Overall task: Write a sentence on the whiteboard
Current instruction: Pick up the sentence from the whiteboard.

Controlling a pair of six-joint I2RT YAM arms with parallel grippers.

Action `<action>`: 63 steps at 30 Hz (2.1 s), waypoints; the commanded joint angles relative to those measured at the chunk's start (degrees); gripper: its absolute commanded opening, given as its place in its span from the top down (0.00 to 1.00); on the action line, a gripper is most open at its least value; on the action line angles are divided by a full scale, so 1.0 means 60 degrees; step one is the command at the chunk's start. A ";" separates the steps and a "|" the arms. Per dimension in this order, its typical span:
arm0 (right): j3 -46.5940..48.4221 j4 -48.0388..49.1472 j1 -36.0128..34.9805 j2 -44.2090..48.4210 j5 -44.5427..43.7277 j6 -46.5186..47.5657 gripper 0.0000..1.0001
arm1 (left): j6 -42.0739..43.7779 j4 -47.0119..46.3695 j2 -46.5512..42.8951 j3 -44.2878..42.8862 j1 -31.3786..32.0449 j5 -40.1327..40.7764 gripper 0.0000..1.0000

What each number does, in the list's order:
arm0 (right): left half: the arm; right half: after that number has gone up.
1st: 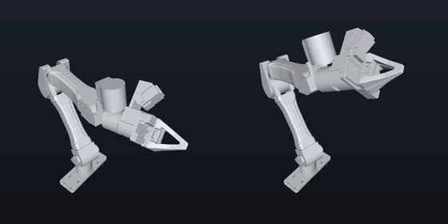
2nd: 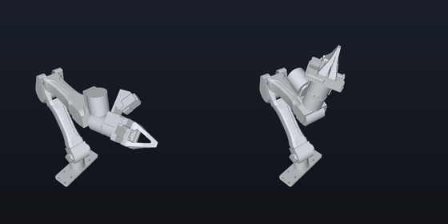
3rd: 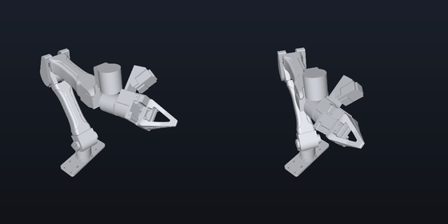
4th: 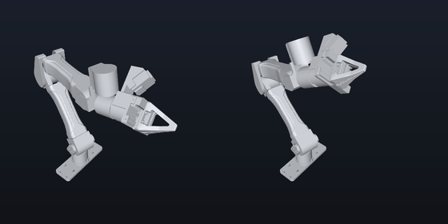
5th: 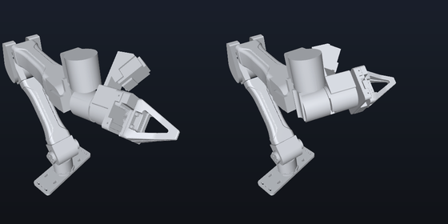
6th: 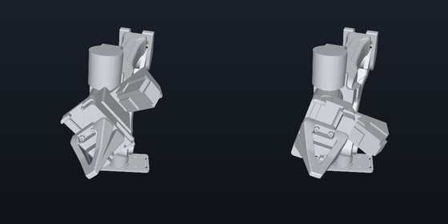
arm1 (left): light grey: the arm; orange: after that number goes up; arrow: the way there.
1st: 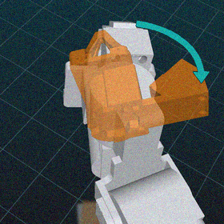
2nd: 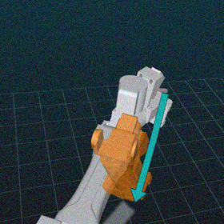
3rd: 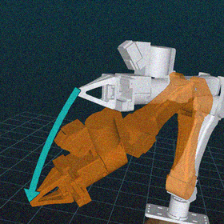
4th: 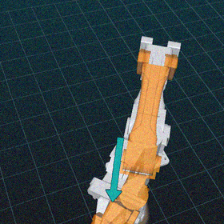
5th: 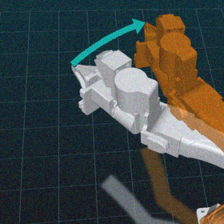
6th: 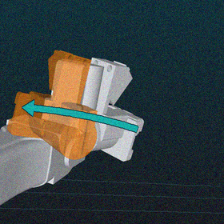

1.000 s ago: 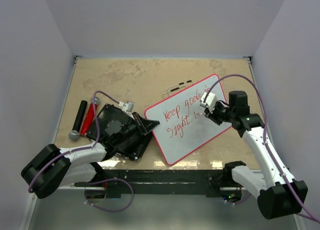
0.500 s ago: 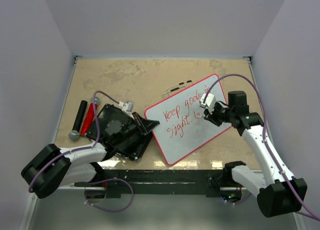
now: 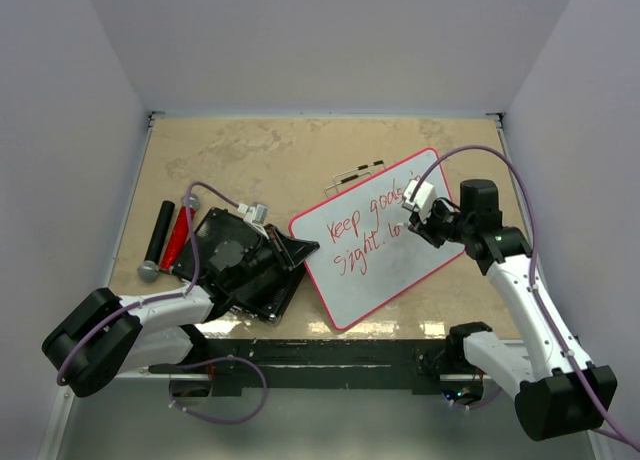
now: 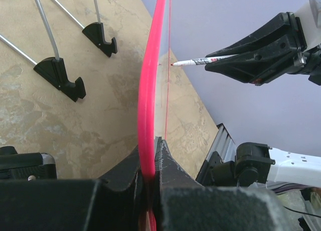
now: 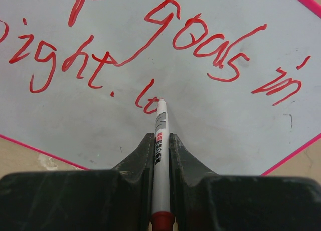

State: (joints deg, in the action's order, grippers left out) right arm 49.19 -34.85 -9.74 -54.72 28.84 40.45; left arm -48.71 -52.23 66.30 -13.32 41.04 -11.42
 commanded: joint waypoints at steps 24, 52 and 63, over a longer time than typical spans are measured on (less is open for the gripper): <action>0.0166 -0.0065 -0.0003 -0.0387 -0.0661 0.0158 1.00 | 0.1131 0.0780 0.0097 0.0052 0.0089 -0.0440 1.00; 0.0400 0.0505 -0.0003 -0.0505 -0.1379 -0.0310 1.00 | 0.1145 0.0838 0.0112 -0.0021 0.0089 -0.0441 1.00; 0.0664 0.0697 0.0012 -0.0066 -0.1320 -0.0632 1.00 | 0.1160 0.0838 0.0082 0.0067 0.0075 -0.0440 1.00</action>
State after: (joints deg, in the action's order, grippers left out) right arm 50.15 -33.28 -9.69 -57.32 20.88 38.13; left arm -48.66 -52.05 66.26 -13.32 40.97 -11.35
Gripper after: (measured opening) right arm 0.139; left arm 0.088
